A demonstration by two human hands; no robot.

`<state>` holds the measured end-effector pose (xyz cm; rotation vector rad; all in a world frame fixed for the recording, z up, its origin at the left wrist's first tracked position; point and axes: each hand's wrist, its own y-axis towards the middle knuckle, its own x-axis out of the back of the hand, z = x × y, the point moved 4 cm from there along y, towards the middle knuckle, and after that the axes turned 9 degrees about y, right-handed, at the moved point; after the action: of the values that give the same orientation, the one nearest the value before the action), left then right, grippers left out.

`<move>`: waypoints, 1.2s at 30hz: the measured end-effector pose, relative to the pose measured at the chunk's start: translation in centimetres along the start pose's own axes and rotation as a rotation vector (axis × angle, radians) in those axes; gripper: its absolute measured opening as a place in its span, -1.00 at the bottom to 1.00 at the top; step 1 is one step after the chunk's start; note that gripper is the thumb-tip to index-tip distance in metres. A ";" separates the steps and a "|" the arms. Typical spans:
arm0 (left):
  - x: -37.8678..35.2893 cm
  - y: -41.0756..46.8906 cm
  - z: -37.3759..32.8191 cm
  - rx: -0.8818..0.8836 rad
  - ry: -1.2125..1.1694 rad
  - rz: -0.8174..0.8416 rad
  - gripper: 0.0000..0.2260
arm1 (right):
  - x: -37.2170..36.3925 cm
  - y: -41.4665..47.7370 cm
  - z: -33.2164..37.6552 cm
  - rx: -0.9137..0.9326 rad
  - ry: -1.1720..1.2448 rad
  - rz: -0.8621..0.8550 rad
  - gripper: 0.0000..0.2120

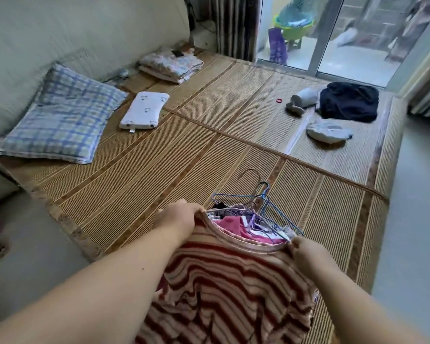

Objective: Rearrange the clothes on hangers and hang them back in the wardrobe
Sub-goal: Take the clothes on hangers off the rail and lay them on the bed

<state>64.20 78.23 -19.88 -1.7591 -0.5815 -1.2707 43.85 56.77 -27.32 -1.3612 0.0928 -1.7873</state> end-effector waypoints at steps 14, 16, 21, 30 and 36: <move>-6.9 -0.4 3.0 0.049 0.066 0.143 -0.47 | -4.7 2.6 4.1 0.195 -0.082 0.151 -0.55; -5.4 -1.8 4.5 0.068 0.054 0.110 -0.46 | -5.0 1.4 7.5 0.312 -0.102 0.173 -0.54; 1.1 -7.7 9.0 0.109 -0.004 -0.058 -0.45 | -5.4 -4.7 19.9 0.701 -0.127 0.164 -0.48; 11.3 -27.3 25.3 0.382 0.081 -0.442 -0.41 | -10.4 -27.0 42.3 1.409 -0.209 0.170 -0.45; 14.7 -41.9 36.0 0.667 0.156 -0.572 -0.43 | -15.2 -40.4 51.1 1.678 -0.203 0.204 -0.46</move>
<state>56.01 128.85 5.48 -0.9561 -1.3029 -1.3520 62.58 113.34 2.98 -0.2193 -1.0824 -0.8978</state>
